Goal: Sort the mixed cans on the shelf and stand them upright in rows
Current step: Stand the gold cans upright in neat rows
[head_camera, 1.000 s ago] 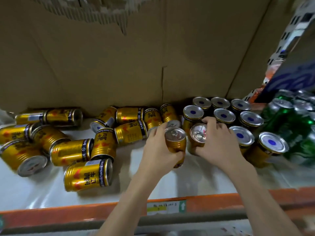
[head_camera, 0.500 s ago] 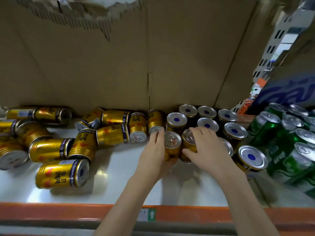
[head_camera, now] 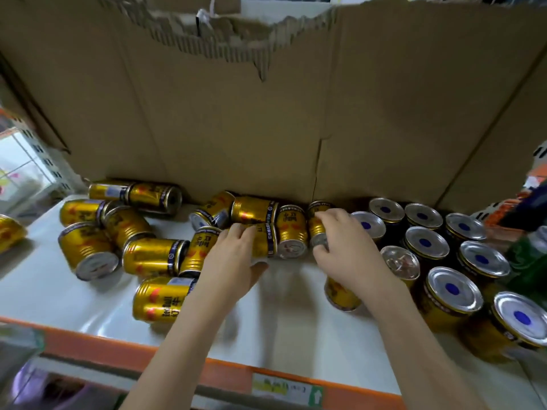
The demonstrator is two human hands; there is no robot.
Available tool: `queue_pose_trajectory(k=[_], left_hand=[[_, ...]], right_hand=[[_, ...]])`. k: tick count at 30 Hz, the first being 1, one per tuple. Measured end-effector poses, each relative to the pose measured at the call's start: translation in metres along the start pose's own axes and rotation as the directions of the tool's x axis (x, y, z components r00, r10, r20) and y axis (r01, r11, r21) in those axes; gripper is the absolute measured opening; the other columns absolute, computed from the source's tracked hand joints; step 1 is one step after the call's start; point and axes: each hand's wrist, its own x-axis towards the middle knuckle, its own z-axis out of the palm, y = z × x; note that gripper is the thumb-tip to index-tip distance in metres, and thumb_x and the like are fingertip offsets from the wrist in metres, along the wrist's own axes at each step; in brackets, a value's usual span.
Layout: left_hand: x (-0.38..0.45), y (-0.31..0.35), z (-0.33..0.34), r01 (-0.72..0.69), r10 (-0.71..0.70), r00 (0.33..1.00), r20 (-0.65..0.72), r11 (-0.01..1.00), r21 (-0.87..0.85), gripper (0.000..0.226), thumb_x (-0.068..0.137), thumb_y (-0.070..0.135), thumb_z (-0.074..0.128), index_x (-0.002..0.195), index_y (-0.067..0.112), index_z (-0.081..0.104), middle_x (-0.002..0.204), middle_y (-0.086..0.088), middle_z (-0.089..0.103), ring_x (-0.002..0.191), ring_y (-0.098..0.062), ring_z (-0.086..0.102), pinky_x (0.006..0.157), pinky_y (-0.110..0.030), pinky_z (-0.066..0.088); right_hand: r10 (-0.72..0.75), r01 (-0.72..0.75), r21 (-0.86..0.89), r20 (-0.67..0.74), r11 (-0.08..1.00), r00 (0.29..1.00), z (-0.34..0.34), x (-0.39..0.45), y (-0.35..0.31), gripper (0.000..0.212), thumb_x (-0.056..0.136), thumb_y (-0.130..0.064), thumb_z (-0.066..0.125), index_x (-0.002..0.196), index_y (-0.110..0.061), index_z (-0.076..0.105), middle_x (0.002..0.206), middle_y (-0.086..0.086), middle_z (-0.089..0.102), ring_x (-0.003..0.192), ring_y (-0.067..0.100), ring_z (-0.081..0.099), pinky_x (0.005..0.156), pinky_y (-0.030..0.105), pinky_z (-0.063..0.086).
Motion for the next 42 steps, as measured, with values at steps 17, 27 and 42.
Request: queue_pose_trajectory(k=[17, 27, 42], left_hand=[[0.063, 0.038, 0.039, -0.179, 0.148, 0.980, 0.136, 0.950, 0.255, 0.085, 0.087, 0.049, 0.056, 0.146, 0.013, 0.007, 0.149, -0.024, 0.017, 0.137, -0.037, 0.021, 0.111, -0.041, 0.021], [0.072, 0.038, 0.017, -0.182, 0.178, 0.978, 0.109, 0.983, 0.032, 0.070, 0.082, 0.037, 0.066, 0.135, 0.012, 0.027, 0.139, -0.011, 0.035, 0.123, -0.030, 0.044, 0.095, -0.034, 0.042], [0.121, 0.028, 0.002, -0.273, 0.265, 0.952, 0.155, 0.961, 0.033, 0.066, 0.082, 0.028, 0.069, 0.137, 0.012, 0.037, 0.139, -0.006, 0.034, 0.122, -0.027, 0.044, 0.100, -0.033, 0.039]], right_hand=[[0.307, -0.204, -0.373, 0.239, 0.905, 0.921, 0.040, 0.077, -0.008, 0.063, 0.090, -0.015, 0.054, 0.143, -0.023, 0.020, 0.149, 0.025, 0.001, 0.127, 0.044, 0.029, 0.099, 0.041, 0.038], [0.288, -0.197, -0.309, 0.281, 0.930, 0.916, 0.019, 0.082, -0.012, 0.068, 0.083, -0.023, 0.064, 0.140, -0.020, 0.027, 0.140, 0.019, 0.024, 0.121, 0.041, 0.040, 0.094, 0.042, 0.043], [0.214, -0.200, -0.159, 0.076, 0.967, 0.974, -0.018, 0.095, 0.027, 0.038, 0.089, -0.019, 0.057, 0.123, -0.010, 0.042, 0.123, 0.012, 0.042, 0.112, 0.031, 0.045, 0.085, 0.036, 0.041]])
